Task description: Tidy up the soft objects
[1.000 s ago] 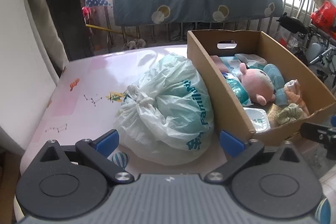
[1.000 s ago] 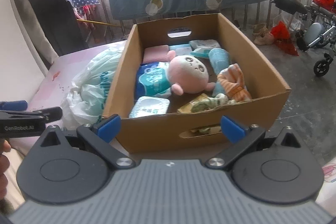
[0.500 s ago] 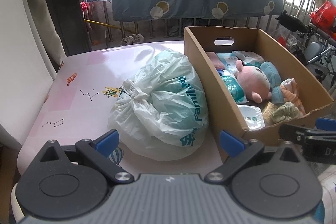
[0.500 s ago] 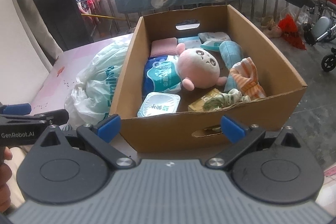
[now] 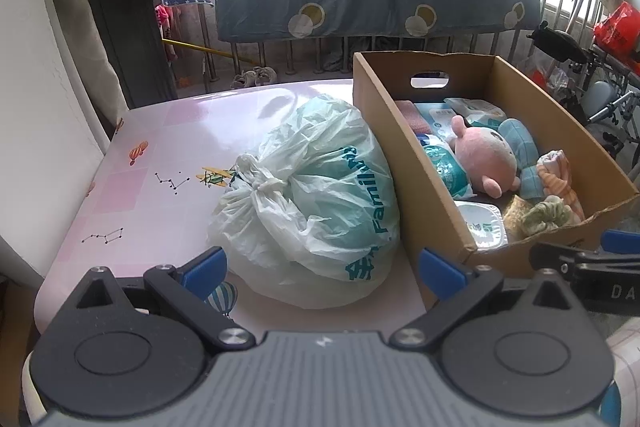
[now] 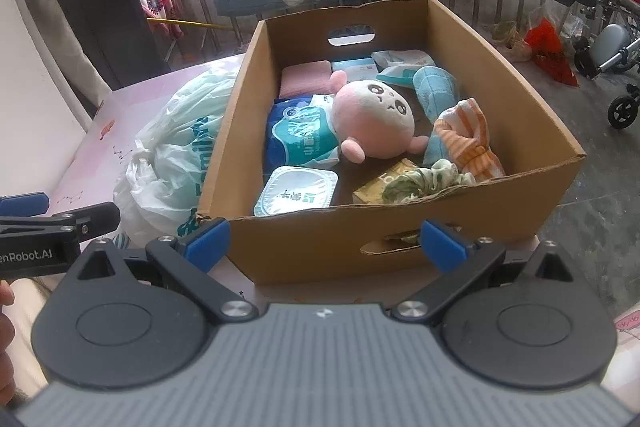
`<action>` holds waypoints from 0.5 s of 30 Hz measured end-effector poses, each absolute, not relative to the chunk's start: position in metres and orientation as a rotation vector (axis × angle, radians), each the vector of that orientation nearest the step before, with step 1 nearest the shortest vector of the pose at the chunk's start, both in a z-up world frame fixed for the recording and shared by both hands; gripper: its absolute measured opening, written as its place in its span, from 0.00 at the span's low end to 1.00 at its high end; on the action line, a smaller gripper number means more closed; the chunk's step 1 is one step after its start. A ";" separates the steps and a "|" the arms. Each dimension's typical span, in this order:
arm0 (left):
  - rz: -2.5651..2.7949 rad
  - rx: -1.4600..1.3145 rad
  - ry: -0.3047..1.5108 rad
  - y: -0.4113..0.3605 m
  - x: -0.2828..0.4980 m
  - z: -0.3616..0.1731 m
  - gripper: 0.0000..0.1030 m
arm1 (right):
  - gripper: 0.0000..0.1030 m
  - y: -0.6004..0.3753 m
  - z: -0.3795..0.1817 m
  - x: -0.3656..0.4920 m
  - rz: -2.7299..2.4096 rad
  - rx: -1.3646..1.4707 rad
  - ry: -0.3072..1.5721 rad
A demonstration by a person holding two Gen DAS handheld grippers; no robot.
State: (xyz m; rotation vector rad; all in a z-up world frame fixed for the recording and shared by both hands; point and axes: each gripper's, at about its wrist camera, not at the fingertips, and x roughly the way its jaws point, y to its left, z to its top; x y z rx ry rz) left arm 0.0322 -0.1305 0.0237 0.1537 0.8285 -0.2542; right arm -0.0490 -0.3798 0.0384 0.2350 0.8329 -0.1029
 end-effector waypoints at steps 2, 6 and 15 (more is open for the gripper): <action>-0.248 0.150 0.825 -0.130 0.032 0.024 1.00 | 0.99 -0.380 0.039 -0.049 -0.102 0.233 0.832; -0.241 0.148 0.823 -0.129 0.033 0.024 1.00 | 0.99 -0.380 0.040 -0.047 -0.103 0.230 0.833; -0.229 0.145 0.828 -0.128 0.035 0.024 1.00 | 0.99 -0.380 0.040 -0.046 -0.103 0.229 0.837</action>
